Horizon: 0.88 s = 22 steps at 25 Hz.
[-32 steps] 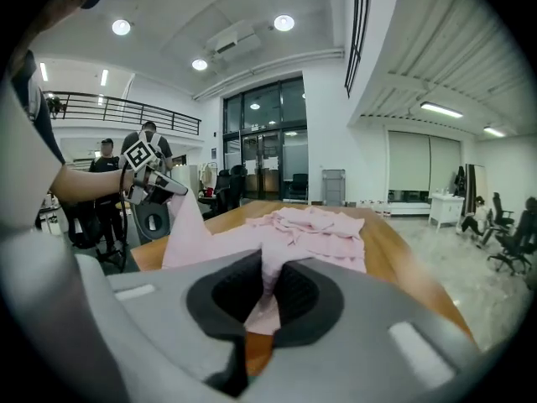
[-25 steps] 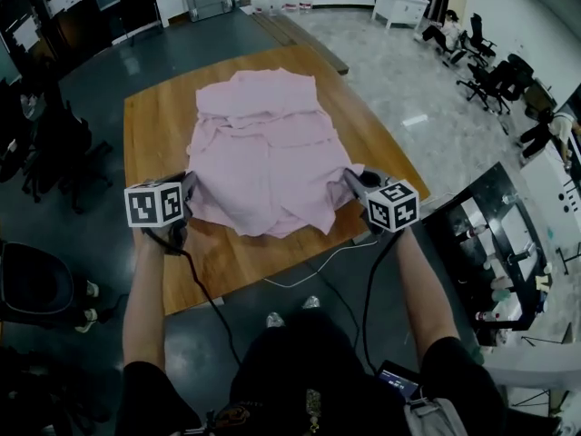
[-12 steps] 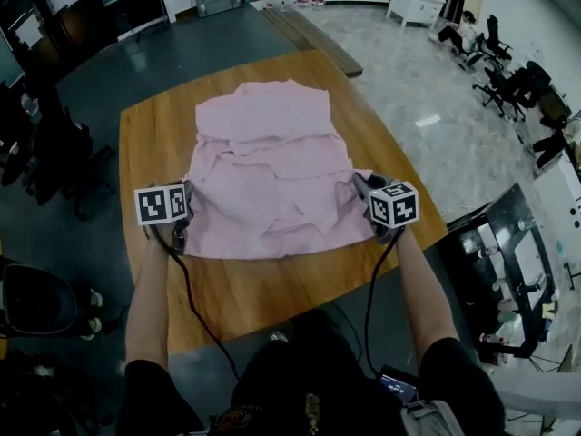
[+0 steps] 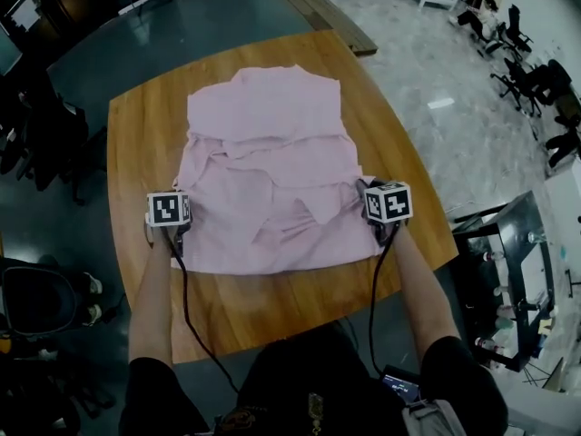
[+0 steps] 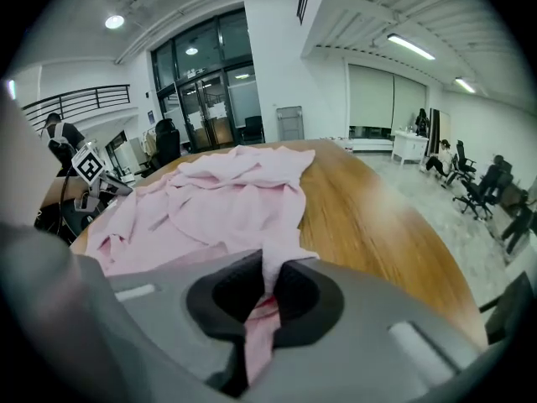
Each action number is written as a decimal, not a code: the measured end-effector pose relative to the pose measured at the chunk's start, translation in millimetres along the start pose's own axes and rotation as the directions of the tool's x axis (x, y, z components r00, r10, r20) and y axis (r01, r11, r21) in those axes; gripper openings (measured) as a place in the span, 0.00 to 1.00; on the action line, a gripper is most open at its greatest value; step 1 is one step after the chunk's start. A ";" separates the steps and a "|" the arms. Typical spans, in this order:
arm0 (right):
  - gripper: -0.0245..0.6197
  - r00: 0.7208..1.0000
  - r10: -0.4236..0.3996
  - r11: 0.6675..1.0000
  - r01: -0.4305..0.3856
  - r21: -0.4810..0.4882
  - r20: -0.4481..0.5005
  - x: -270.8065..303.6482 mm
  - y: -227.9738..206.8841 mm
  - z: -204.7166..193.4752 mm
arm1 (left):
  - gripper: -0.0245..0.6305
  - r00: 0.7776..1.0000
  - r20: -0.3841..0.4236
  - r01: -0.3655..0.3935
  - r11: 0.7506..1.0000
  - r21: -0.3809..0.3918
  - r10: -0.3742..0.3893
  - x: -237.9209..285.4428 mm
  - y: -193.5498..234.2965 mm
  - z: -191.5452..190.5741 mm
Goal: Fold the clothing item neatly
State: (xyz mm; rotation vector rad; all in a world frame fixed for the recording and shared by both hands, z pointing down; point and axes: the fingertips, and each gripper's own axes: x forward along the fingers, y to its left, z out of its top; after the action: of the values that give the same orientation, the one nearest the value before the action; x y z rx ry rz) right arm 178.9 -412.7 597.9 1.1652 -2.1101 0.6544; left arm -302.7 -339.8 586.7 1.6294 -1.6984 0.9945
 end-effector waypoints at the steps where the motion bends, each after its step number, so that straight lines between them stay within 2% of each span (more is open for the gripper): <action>1: 0.06 1.000 -0.006 1.000 0.006 0.004 -0.012 4.2 -2.5 -2.1 | 0.08 1.000 -0.012 -0.005 1.000 -0.003 0.005 5.3 1.4 -3.7; 7: 0.09 1.000 0.021 1.000 -0.020 0.020 -0.017 14.1 -2.3 -4.6 | 0.09 0.999 -0.024 -0.026 1.000 0.002 0.026 22.5 2.4 -11.9; 10: 0.16 0.999 0.051 0.999 -0.051 0.009 -0.004 3.0 5.2 -2.8 | 0.19 1.000 0.014 -0.018 1.000 0.014 0.018 12.8 -0.3 -10.1; 14: 0.18 0.996 0.086 0.996 -0.087 -0.016 -0.019 -16.6 15.7 -6.7 | 0.31 0.996 0.083 0.008 0.999 0.039 -0.012 -13.3 -9.6 -7.6; 18: 0.21 0.995 0.097 0.995 -0.097 0.001 -0.008 -40.6 24.0 -11.4 | 0.36 0.988 0.152 0.004 0.995 0.101 -0.019 -43.7 -22.4 -8.6; 22: 0.31 0.992 0.124 0.992 -0.124 0.005 -0.036 -59.5 38.9 -25.5 | 0.37 0.979 0.190 0.041 0.983 0.178 -0.076 -72.0 -53.2 -15.1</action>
State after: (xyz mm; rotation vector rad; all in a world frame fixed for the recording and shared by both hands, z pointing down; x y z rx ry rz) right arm 176.8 -343.7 567.4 1.0221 -2.1640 0.7302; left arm -244.9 -285.7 542.3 1.9359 -1.7184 1.0047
